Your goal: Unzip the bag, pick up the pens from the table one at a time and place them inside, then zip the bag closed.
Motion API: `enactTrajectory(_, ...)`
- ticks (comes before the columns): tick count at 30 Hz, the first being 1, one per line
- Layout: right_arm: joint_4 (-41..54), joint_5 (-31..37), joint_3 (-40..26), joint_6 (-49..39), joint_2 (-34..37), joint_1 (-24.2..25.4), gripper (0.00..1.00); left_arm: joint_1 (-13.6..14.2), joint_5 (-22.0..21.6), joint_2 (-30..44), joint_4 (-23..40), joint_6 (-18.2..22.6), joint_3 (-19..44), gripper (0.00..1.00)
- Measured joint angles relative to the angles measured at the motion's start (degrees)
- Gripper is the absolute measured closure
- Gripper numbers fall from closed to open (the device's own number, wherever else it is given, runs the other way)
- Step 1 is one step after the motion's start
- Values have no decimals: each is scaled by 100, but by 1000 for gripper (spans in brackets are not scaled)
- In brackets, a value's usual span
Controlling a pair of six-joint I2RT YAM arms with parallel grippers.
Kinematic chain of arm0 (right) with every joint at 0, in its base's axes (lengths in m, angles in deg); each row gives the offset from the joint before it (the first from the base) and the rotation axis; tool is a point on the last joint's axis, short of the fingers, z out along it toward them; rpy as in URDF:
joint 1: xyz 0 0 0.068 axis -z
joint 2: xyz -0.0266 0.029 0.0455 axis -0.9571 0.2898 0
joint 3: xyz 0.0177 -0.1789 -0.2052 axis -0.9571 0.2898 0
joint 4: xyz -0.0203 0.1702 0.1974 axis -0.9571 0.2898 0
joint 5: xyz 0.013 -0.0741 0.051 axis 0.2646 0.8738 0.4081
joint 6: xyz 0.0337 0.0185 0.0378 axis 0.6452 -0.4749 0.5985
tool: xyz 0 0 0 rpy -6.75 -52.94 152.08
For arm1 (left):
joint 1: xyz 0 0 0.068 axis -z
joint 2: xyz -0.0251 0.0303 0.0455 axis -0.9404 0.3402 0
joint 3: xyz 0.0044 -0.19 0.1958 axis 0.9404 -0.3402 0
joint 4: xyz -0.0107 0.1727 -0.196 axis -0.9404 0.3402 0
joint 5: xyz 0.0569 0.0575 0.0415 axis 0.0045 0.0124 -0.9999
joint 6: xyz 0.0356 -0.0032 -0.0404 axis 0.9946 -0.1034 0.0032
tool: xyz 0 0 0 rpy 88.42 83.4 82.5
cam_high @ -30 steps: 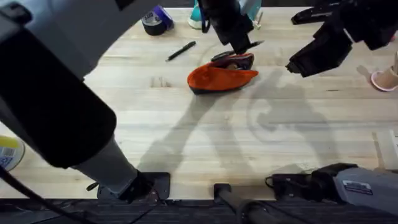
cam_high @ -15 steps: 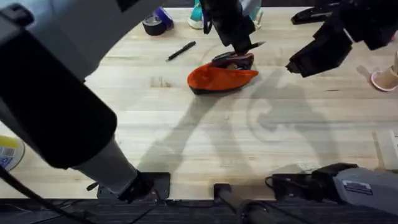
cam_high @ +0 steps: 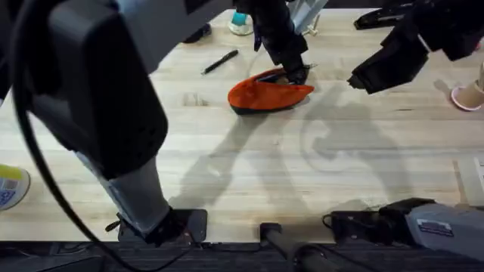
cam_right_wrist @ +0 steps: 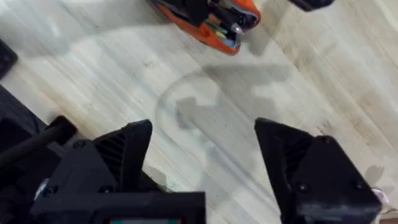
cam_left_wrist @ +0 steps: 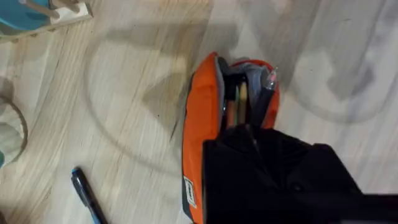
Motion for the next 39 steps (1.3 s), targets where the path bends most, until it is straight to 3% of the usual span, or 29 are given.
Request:
enactTrajectory(30, 0, 0, 0, 0, 0, 0, 5, 0, -66, 583, 63, 0, 4, 960)
enactTrajectory(35, 0, 0, 0, 0, -1, 0, 6, 0, -87, 582, 63, -11, 4, 681)
enactTrajectory(39, 0, 0, 0, 1, -1, 0, 6, 0, -90, 583, 61, -3, 13, 72)
